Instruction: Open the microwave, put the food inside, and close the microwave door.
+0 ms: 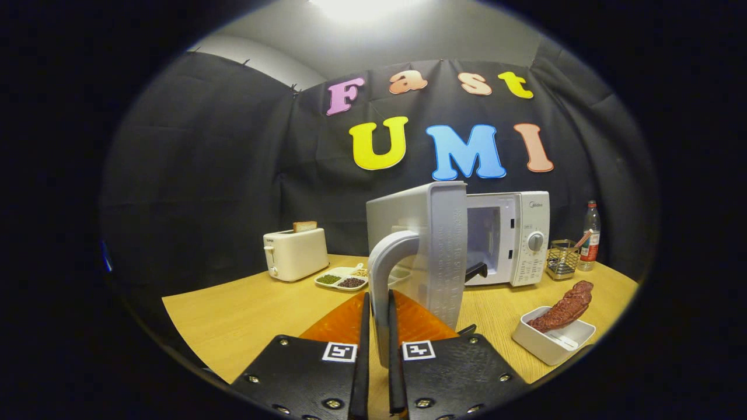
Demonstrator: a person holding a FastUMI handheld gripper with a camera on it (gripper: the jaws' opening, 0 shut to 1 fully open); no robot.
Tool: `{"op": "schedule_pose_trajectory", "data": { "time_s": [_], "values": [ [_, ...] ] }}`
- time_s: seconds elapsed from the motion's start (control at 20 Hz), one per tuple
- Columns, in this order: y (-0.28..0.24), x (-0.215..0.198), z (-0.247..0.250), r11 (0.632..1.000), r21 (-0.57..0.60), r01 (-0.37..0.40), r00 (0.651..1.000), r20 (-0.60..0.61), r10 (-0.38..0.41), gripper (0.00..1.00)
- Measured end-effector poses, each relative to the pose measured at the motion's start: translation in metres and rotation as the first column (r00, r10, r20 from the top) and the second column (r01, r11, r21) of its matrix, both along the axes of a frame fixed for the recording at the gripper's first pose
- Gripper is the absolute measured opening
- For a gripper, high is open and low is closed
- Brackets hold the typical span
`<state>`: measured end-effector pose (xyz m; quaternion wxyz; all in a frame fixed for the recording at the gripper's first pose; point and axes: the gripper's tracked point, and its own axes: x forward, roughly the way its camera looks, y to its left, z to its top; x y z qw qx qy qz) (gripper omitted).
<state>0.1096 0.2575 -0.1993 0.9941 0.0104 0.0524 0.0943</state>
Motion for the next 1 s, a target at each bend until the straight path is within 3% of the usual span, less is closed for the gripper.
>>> {"op": "schedule_pose_trajectory", "data": {
  "time_s": [0.1,0.35,0.7,0.8,1.0],
  "values": [
    [0.026,-0.005,-0.001,1.000,-0.021,-0.003,1.000,0.011,0.003,0.14],
    [0.048,-0.008,-0.005,0.995,-0.063,0.080,0.997,0.028,-0.078,0.14],
    [0.077,-0.010,-0.006,0.992,-0.031,0.124,0.992,-0.011,-0.124,0.14],
    [0.088,-0.021,0.001,0.997,0.013,0.075,0.997,-0.015,-0.075,0.14],
    [0.119,-0.054,0.026,0.988,0.051,-0.149,0.989,-0.002,0.149,0.14]
  ]
}}
